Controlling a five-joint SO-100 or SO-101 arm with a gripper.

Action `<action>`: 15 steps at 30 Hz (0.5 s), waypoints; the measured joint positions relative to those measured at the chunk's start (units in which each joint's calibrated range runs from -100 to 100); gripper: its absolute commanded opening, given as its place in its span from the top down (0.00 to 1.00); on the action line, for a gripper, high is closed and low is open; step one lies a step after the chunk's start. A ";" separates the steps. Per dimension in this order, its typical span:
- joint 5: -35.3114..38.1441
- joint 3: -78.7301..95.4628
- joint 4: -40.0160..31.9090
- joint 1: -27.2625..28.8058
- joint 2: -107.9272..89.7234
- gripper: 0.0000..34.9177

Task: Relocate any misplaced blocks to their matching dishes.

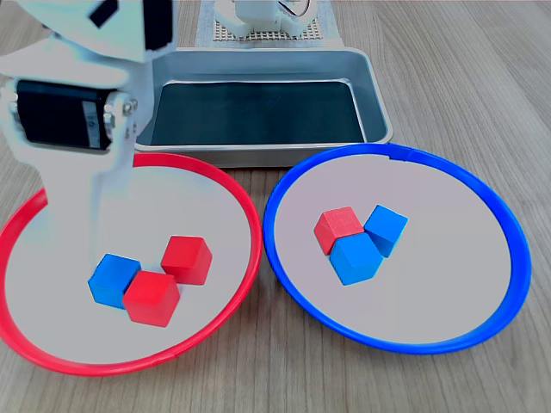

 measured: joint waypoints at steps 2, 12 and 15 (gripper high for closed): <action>0.00 -1.45 0.00 0.00 1.11 0.50; -0.49 -8.08 -0.49 0.09 5.71 0.51; -0.78 -9.53 -0.41 0.09 6.73 0.51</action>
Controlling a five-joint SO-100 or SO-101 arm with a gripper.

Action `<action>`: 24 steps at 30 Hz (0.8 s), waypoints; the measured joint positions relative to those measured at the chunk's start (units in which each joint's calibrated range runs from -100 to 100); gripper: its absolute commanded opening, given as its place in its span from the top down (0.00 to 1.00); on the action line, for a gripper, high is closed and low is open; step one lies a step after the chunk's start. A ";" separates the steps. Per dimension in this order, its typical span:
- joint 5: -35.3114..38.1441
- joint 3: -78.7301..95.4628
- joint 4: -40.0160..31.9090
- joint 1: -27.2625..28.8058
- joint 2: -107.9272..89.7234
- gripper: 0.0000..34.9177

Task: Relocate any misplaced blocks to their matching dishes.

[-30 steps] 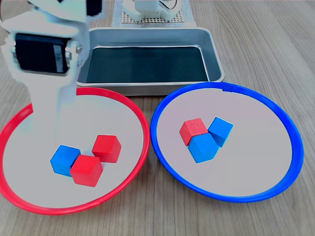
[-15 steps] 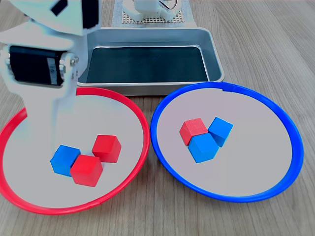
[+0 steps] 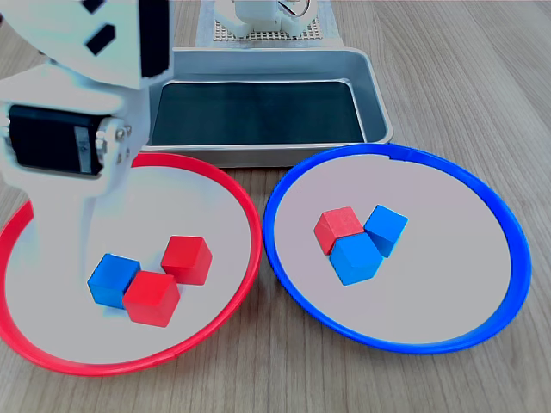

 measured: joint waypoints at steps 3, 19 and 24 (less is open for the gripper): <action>-0.39 -0.18 0.49 0.00 0.34 0.52; -3.03 -0.36 1.96 -1.06 2.73 0.54; -3.17 -0.36 1.79 -0.88 2.98 0.56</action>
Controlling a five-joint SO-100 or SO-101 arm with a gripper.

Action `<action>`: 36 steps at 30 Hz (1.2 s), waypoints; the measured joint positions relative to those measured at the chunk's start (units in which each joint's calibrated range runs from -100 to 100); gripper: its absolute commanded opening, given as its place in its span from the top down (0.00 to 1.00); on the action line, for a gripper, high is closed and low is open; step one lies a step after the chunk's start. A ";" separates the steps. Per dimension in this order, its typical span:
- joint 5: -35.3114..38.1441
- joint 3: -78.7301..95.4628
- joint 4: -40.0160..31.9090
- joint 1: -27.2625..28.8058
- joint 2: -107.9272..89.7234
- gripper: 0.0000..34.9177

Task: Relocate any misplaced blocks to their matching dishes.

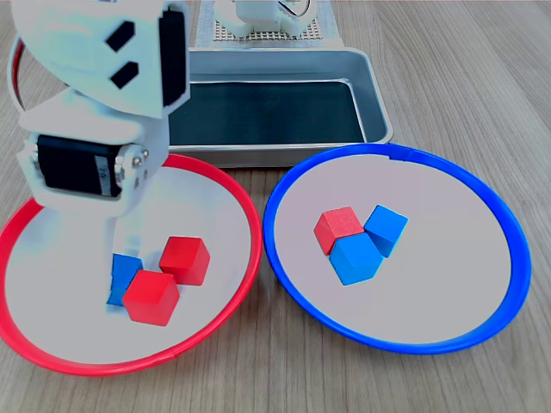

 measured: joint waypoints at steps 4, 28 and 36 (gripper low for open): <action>0.00 0.00 -0.65 -0.09 0.09 0.57; -2.64 2.45 -3.26 -0.27 -0.09 0.74; -2.64 2.45 -2.94 -0.27 -0.09 0.99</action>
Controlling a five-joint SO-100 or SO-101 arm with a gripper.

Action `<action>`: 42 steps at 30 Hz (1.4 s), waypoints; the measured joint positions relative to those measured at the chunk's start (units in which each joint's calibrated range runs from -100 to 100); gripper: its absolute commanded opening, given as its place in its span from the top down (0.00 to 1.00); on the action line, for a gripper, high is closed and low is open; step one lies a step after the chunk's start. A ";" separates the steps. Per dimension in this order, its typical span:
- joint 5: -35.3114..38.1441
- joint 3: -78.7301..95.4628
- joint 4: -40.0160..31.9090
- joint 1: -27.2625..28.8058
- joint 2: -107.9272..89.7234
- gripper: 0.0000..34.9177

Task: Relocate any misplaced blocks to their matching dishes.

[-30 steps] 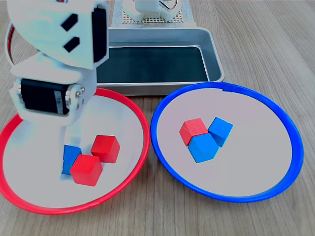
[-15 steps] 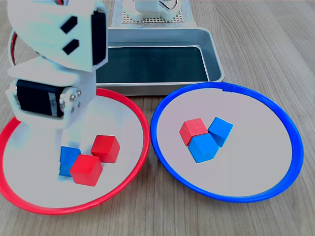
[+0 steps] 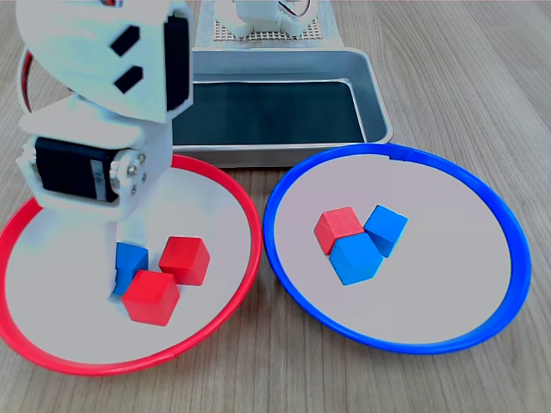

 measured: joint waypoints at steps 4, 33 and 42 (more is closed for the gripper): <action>0.00 0.00 0.00 0.00 0.00 0.99; 21.73 7.62 -9.54 -22.83 -13.98 0.99; 31.01 10.44 -14.03 -28.41 -10.23 0.99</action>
